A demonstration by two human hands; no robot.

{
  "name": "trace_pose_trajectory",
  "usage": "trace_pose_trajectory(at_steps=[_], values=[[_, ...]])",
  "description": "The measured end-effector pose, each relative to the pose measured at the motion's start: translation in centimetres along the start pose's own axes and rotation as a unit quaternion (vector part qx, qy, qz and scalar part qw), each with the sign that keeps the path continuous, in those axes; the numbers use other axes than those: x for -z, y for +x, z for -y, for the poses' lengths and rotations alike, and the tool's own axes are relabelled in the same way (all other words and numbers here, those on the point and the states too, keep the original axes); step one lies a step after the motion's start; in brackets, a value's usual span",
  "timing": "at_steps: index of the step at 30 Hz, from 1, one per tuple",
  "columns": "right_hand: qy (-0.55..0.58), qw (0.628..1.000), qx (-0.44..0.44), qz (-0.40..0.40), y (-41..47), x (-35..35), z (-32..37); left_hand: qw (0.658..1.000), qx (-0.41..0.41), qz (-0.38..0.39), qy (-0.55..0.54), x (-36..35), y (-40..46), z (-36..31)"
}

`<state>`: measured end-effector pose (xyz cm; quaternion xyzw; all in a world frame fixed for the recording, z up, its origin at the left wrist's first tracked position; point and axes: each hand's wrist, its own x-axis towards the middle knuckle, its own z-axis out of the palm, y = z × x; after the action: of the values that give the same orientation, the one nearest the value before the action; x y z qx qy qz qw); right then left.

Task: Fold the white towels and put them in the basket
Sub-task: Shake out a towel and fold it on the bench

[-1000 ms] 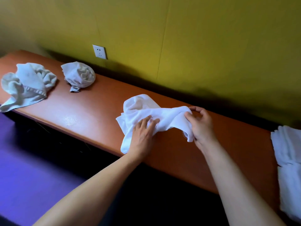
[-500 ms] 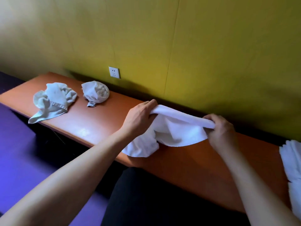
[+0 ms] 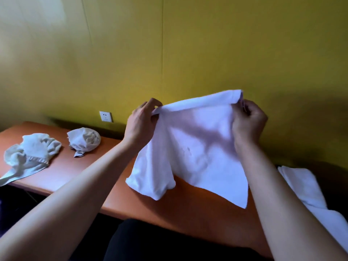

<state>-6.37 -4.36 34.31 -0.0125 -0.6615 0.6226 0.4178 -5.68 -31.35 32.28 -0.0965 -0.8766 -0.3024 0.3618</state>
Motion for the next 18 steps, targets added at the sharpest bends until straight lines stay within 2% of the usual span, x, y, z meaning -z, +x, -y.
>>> trace_pose_trajectory(at_steps=[3, 5, 8, 13, 15, 18], values=[[-0.041, 0.995, 0.095, -0.012, 1.2, 0.0, 1.7, 1.0, 0.019, 0.005, 0.015, -1.0, -0.1, -0.5], [-0.044, 0.991, 0.124, -0.004, 2.1, 0.2, 3.0, 0.997, 0.016, 0.038, 0.06, -2.1, -1.1, 0.6], [-0.04, 0.989, 0.138, 0.023, 2.8, 1.1, 4.5, 0.987, 0.078, 0.066, 0.12, -3.8, -4.2, 4.1], [-0.04, 0.992, 0.121, 0.01, 3.7, 4.1, 4.1, 0.956, 0.219, 0.146, 0.126, -6.2, -8.8, 7.8], [-0.059, 0.992, 0.113, 0.002, 4.2, 5.3, 3.4, 0.936, 0.278, 0.192, 0.097, -7.2, -9.9, 8.3], [-0.073, 0.994, 0.08, 0.024, 4.1, 6.9, 2.1, 0.909, 0.365, 0.2, -0.033, -7.9, -11.6, 8.1]])
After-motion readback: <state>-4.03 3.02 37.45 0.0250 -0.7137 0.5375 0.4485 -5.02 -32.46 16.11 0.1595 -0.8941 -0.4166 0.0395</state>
